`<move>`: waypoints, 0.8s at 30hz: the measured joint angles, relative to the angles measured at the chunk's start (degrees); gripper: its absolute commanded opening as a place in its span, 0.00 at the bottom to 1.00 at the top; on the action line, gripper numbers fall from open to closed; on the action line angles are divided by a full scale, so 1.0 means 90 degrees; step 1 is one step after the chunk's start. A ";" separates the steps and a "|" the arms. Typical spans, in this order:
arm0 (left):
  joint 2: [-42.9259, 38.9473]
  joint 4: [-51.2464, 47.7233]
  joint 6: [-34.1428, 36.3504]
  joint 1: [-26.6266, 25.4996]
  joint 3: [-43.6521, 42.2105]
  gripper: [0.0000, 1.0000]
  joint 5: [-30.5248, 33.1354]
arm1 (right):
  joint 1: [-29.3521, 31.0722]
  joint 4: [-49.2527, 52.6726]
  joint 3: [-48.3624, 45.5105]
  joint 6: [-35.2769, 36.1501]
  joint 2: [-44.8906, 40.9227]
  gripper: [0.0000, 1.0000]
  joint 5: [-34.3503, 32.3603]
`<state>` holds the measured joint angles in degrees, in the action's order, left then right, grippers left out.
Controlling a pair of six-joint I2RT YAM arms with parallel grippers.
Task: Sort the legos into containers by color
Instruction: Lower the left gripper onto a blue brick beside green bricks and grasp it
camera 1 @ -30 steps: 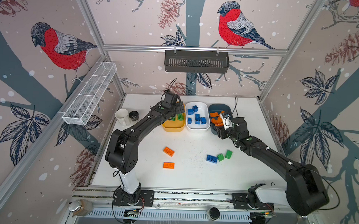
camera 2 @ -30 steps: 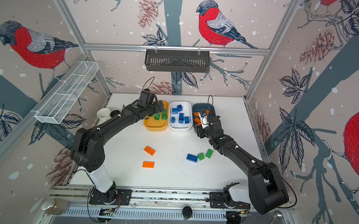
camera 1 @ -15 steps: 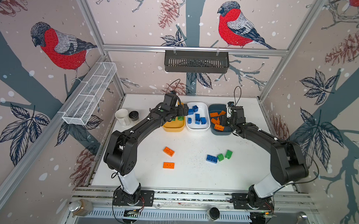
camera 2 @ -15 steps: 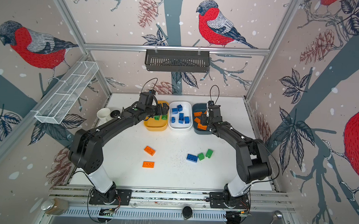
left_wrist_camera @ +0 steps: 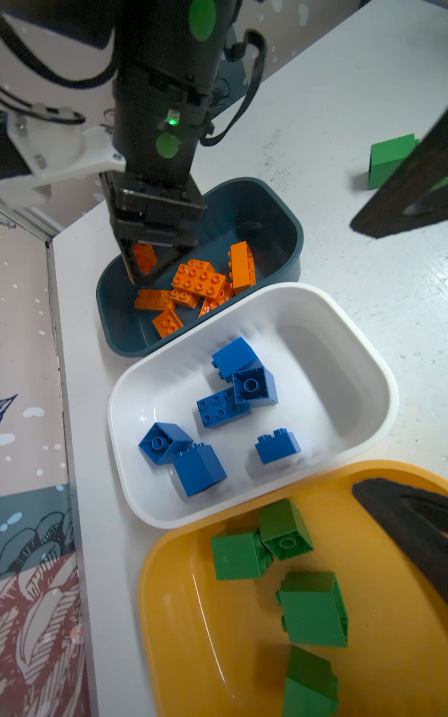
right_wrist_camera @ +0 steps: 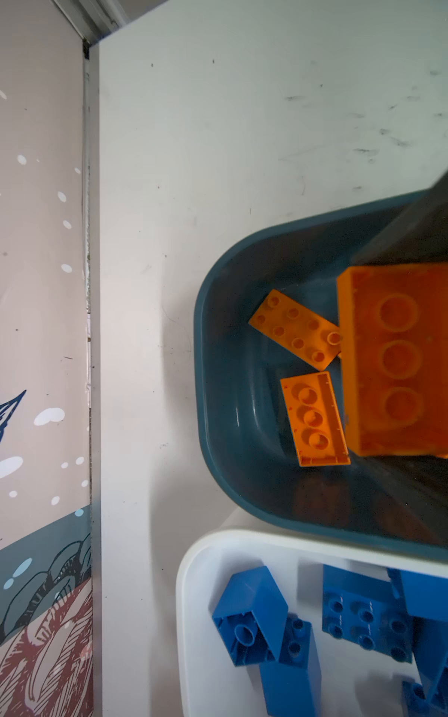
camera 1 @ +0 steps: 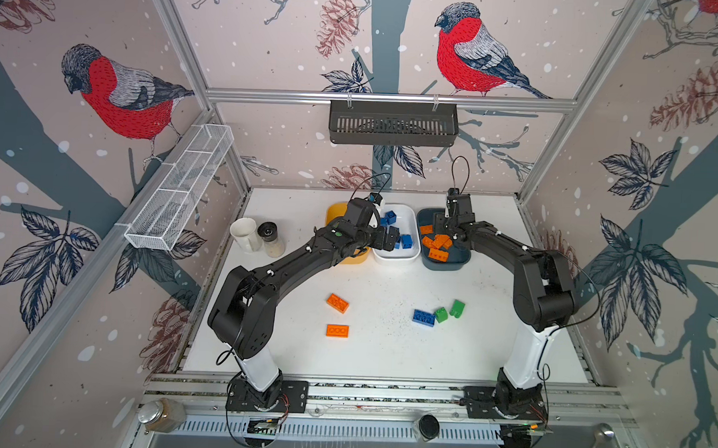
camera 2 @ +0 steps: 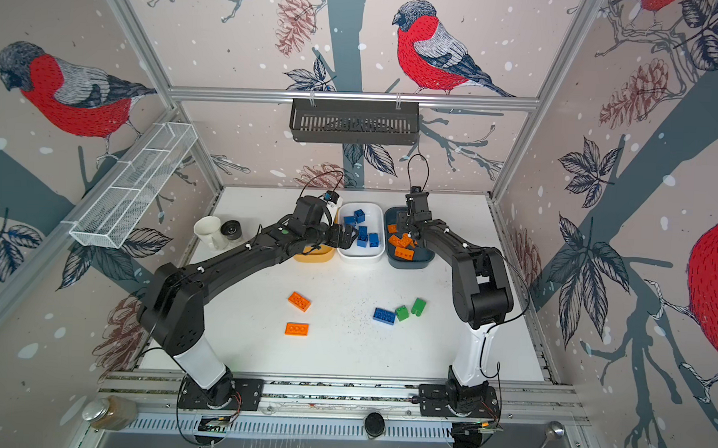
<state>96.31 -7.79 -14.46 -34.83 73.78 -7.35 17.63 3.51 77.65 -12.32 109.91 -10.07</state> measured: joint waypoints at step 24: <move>0.0112 -0.0102 0.4007 -0.1841 -0.0753 0.95 -0.1061 | 0.0061 -0.0600 -0.3638 -0.1443 -0.4039 1.00 -0.0457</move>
<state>97.32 -8.71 21.61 -51.40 67.00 -16.91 18.17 -1.89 44.91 -25.30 73.56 -14.17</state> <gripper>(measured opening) 0.954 0.995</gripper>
